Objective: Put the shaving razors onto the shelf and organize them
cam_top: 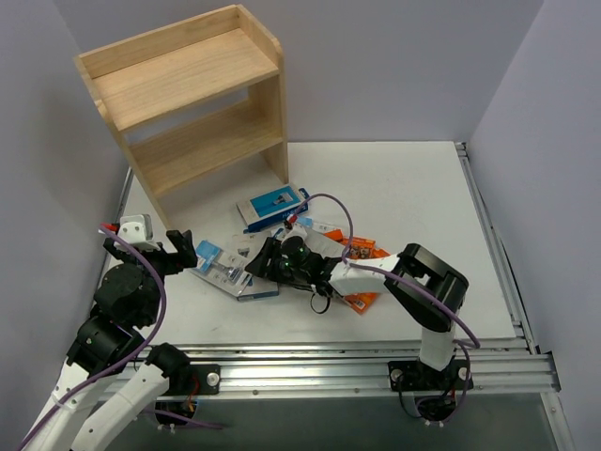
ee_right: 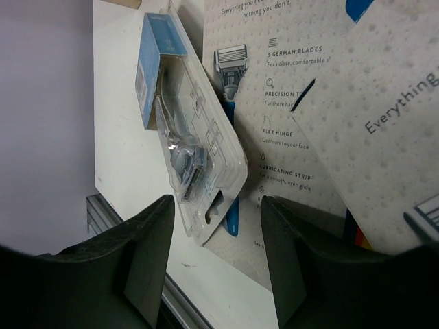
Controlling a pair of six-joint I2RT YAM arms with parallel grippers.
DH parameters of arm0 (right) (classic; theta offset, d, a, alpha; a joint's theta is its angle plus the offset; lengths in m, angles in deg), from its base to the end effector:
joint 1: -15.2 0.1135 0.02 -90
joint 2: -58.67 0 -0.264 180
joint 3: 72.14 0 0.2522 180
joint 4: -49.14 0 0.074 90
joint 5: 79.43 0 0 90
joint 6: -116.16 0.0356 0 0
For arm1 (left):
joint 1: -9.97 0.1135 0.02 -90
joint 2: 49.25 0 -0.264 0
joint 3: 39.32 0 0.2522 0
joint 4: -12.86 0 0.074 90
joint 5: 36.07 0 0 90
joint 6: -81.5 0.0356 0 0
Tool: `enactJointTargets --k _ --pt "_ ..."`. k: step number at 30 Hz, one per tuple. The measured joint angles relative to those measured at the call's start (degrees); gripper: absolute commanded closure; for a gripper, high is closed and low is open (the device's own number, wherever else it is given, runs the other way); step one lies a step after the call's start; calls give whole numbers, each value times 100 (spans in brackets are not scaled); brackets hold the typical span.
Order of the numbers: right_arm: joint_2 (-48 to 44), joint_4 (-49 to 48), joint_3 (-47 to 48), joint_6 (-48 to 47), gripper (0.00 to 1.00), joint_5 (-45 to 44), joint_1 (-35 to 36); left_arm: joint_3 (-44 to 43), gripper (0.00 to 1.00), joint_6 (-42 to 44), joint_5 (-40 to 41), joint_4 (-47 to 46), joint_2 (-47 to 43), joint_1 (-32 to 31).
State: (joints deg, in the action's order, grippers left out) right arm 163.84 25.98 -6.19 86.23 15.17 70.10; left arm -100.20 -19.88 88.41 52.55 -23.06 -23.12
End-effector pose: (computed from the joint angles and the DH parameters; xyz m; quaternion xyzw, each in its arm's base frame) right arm 0.2217 0.3205 0.1785 0.0119 0.7986 0.5240 0.2960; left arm 0.0893 -0.0341 0.3645 -0.0640 0.7293 -0.0419 0.6799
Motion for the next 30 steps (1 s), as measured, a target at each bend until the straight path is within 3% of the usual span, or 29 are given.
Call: enactJointTargets --k 14,30 --pt "302 -188 173 175 52 170 -46 0 5 0 -2 2 -4 0" --pt "579 -476 243 444 61 330 -254 0 6 0 2 2 7 0"
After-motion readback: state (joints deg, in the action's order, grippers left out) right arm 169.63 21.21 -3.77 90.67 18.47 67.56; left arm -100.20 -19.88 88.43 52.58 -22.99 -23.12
